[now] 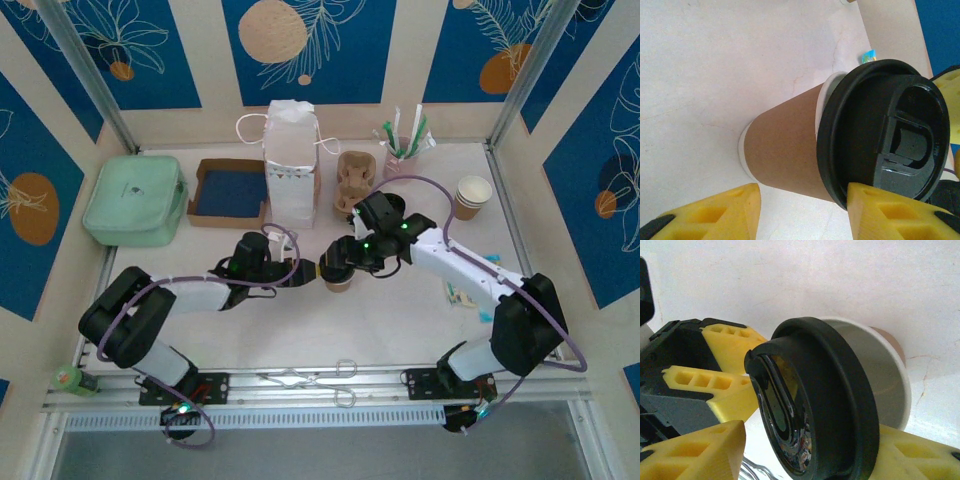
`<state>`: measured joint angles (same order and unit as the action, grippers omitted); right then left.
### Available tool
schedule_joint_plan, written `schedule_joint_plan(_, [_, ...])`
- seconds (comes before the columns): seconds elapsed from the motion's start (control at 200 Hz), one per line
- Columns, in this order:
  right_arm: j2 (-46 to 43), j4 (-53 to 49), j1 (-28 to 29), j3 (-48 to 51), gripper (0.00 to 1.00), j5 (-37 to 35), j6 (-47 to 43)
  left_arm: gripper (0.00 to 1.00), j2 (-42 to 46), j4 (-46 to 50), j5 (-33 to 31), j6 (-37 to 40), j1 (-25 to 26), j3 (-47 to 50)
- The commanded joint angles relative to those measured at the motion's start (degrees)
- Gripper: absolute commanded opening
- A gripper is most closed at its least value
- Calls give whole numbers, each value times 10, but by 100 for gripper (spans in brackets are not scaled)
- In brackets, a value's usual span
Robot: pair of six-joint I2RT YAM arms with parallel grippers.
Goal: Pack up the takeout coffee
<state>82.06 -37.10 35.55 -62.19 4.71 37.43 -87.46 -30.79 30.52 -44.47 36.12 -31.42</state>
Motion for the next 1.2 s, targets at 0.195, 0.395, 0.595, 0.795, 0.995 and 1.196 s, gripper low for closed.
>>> schedule_joint_plan(0.195, [15,-42,11,-17,61,-18,-13,49,4,-1,-6,12,3,2])
schedule_joint_plan(0.395, [19,-52,18,-23,62,-34,-16,49,5,2,-3,12,2,0])
schedule_joint_plan(0.595, [21,-66,23,-33,62,-48,-18,49,14,11,-5,15,3,-3])
schedule_joint_plan(0.795, [21,-75,27,-38,64,-64,-18,49,15,12,-5,15,3,-4])
schedule_joint_plan(0.995, [19,-83,28,-39,64,-75,-19,49,16,12,-4,15,3,-5])
schedule_joint_plan(1.196, [17,-95,29,-43,65,-89,-23,49,19,12,-3,15,3,-6])
